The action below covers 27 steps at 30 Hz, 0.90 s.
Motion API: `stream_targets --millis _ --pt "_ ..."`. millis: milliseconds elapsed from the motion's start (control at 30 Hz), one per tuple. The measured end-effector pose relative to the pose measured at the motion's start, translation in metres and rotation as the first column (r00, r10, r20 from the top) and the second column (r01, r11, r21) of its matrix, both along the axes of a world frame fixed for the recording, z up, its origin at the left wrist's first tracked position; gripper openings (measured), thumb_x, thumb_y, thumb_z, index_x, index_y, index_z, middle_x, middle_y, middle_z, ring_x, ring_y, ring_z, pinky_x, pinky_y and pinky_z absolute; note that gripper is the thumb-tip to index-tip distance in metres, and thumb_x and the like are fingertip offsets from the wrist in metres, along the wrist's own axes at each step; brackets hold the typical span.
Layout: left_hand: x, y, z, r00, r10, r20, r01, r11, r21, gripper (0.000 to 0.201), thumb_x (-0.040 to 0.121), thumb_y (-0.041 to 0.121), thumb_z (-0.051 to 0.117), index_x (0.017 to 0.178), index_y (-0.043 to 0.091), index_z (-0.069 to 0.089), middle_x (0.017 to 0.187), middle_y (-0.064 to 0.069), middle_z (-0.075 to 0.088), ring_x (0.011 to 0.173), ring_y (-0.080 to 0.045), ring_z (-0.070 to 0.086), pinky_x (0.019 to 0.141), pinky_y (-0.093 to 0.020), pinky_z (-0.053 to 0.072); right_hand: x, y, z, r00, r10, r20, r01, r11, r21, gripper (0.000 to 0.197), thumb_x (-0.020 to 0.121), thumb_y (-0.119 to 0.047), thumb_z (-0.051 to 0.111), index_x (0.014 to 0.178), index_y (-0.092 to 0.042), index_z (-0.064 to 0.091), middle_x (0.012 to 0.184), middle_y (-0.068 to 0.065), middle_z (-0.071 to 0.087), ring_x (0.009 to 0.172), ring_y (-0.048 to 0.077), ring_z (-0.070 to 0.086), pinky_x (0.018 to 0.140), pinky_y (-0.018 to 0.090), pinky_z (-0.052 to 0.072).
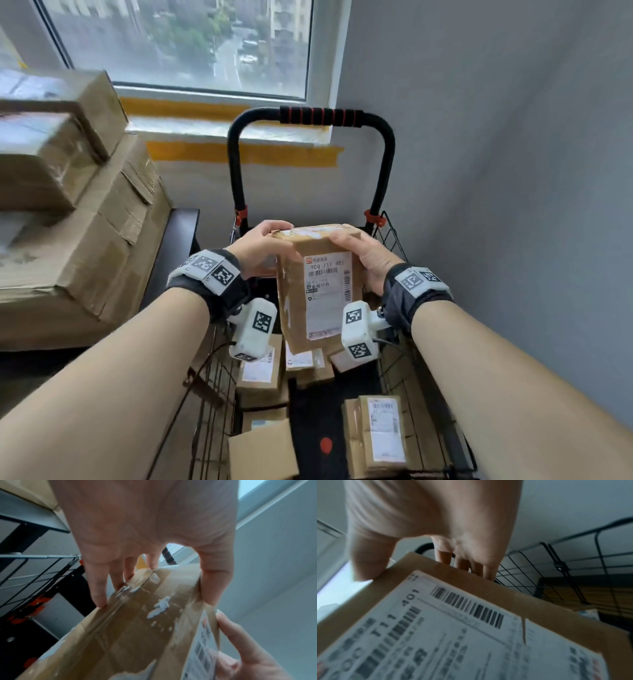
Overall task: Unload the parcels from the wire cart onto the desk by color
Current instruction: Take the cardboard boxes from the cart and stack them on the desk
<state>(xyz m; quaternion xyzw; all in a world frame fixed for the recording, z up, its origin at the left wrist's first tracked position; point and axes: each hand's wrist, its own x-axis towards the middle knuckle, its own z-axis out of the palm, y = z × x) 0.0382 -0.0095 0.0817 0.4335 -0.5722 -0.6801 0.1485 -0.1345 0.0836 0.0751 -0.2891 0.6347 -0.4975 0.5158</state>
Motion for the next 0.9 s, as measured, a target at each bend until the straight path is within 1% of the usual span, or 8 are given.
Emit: stream_targets --millis 133,300,433,500,600,733,800,900 --pt "0.052 0.02 0.038 0.997 0.008 -0.075 -0.009 1.0 -0.011 0.069 0.045 0.008 0.07 0.109 0.028 0.053 0.112 -0.003 0.052 0.102 -0.018 0.053 0.07 -0.031 0.05 0.046 0.015 0.037 0.992 0.125 0.011 -0.124 0.989 -0.082 0.048 0.061 -0.027 0.076 0.103 -0.027 0.053 0.086 0.006 0.071 0.082 0.022 0.065 0.079 0.041 0.053" --pt "0.13 0.051 0.079 0.99 0.04 -0.133 -0.049 0.997 -0.061 0.069 0.058 0.006 0.063 0.124 0.023 0.047 0.107 -0.002 0.054 0.095 -0.013 0.055 0.071 -0.031 0.05 0.116 0.03 0.077 0.982 0.18 -0.054 -0.185 0.978 -0.098 0.102 0.063 -0.029 0.072 0.148 -0.035 0.016 0.108 0.01 0.064 0.095 0.023 0.064 0.078 0.04 0.052" --pt "0.188 0.075 0.111 0.971 0.119 -0.206 -0.15 0.979 -0.139 0.027 0.081 0.011 0.058 0.105 0.023 0.056 0.099 0.0 0.06 0.106 -0.015 0.052 0.092 -0.036 0.038 0.175 0.036 0.103 0.991 0.091 -0.101 -0.103 0.986 -0.129 0.112 0.047 -0.044 0.083 0.142 -0.039 0.025 0.129 0.014 0.055 0.115 0.03 0.056 0.096 0.056 0.043" --pt "0.215 0.083 0.12 0.968 0.14 -0.208 -0.183 0.961 -0.206 0.018 0.08 0.021 0.061 0.097 0.019 0.057 0.1 -0.003 0.063 0.102 -0.014 0.055 0.098 -0.039 0.032 0.201 0.035 0.113 0.998 0.029 -0.057 -0.039 0.984 -0.177 0.106 0.041 -0.047 0.087 0.132 -0.034 0.033 0.134 0.015 0.053 0.117 0.033 0.055 0.092 0.058 0.046" --pt "0.253 0.088 0.127 0.946 0.245 -0.214 -0.298 0.917 -0.264 0.028 0.077 0.036 0.065 0.098 0.019 0.058 0.1 -0.005 0.066 0.096 -0.02 0.06 0.101 -0.04 0.035 0.234 0.032 0.129 0.996 -0.083 -0.04 0.072 0.975 -0.21 0.104 0.047 -0.052 0.081 0.137 -0.022 0.037 0.125 0.01 0.059 0.108 0.029 0.058 0.08 0.052 0.053" --pt "0.299 0.093 0.129 0.887 0.433 -0.16 -0.461 0.842 -0.281 0.034 0.085 0.041 0.059 0.099 0.011 0.061 0.092 0.002 0.061 0.096 -0.019 0.058 0.07 -0.026 0.039 0.27 0.024 0.138 0.988 -0.154 -0.031 0.143 0.964 -0.224 0.067 0.071 -0.05 0.072 0.126 -0.017 0.05 0.112 0.008 0.063 0.092 0.022 0.06 0.06 0.031 0.049" --pt "0.317 0.093 0.126 0.859 0.496 -0.124 -0.512 0.834 -0.207 0.041 0.091 0.044 0.053 0.11 0.009 0.057 0.105 -0.004 0.057 0.11 -0.026 0.052 0.084 -0.033 0.044 0.287 0.015 0.137 0.981 -0.192 0.011 0.19 0.96 -0.205 0.069 0.068 -0.054 0.073 0.121 -0.014 0.054 0.107 0.009 0.066 0.089 0.022 0.063 0.065 0.037 0.054" --pt "0.337 0.092 0.123 0.837 0.532 -0.131 -0.538 0.843 -0.009 0.036 0.091 0.051 0.048 0.1 0.016 0.052 0.112 -0.011 0.058 0.099 -0.028 0.057 0.087 -0.04 0.049 0.313 -0.002 0.13 0.984 -0.142 0.112 0.154 0.981 -0.114 0.083 0.049 -0.063 0.079 0.111 -0.012 0.058 0.101 0.014 0.069 0.089 0.03 0.068 0.077 0.052 0.057"
